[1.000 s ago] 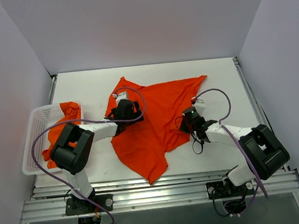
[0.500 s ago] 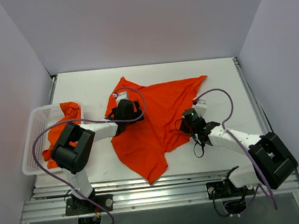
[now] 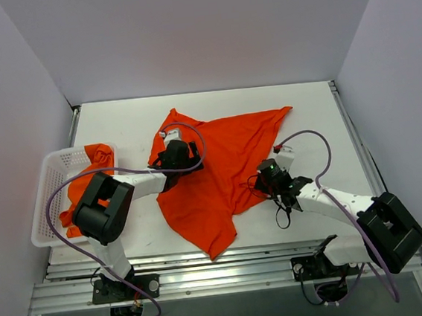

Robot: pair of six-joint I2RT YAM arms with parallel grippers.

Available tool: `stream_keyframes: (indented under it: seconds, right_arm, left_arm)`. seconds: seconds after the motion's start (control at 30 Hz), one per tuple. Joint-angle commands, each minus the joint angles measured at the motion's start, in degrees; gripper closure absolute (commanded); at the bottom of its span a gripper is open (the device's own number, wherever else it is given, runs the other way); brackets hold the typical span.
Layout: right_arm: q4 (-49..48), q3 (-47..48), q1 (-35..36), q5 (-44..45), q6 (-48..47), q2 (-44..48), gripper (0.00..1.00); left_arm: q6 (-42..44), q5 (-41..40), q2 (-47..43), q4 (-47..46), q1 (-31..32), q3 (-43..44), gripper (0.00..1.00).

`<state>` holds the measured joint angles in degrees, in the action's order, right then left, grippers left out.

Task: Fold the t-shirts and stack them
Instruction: Flatten the tshirt out

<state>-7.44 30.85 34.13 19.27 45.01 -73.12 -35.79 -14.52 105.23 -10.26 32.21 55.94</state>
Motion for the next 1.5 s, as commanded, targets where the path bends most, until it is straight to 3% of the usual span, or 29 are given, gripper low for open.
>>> stream_keyframes:
  seconds: [0.0, 0.4, 0.7, 0.93, 1.17, 1.47]
  right_arm:
    - [-0.29, -0.53, 1.64, 1.83, 1.92, -1.14, 0.62]
    - [-3.01, -0.88, 2.35, 2.35, 2.01, -4.92, 0.66]
    - [-3.02, -0.35, 2.26, 3.23, 1.66, -6.15, 0.77]
    - [-1.44, 0.35, 2.35, 4.11, 1.65, -5.19, 1.0]
    - [5.15, 3.24, 2.35, 6.39, 1.04, 0.69, 1.0]
    - [21.84, 7.82, 1.3, 19.66, 3.67, 11.68, 1.0]
  left_arm:
    - [-0.33, 0.9, 0.33, -2.13, -0.04, -0.66, 0.03]
    - [0.11, 0.37, 0.06, -1.6, -0.04, -0.92, 0.03]
    - [0.11, 0.46, 0.5, -2.13, -0.21, -1.36, 0.03]
    - [0.11, 0.64, 0.42, -2.57, -0.48, -1.98, 0.03]
    - [0.02, 0.99, 0.59, -3.1, -0.65, -2.24, 0.03]
    - [0.02, 1.95, 0.06, -3.62, -0.83, -2.07, 0.03]
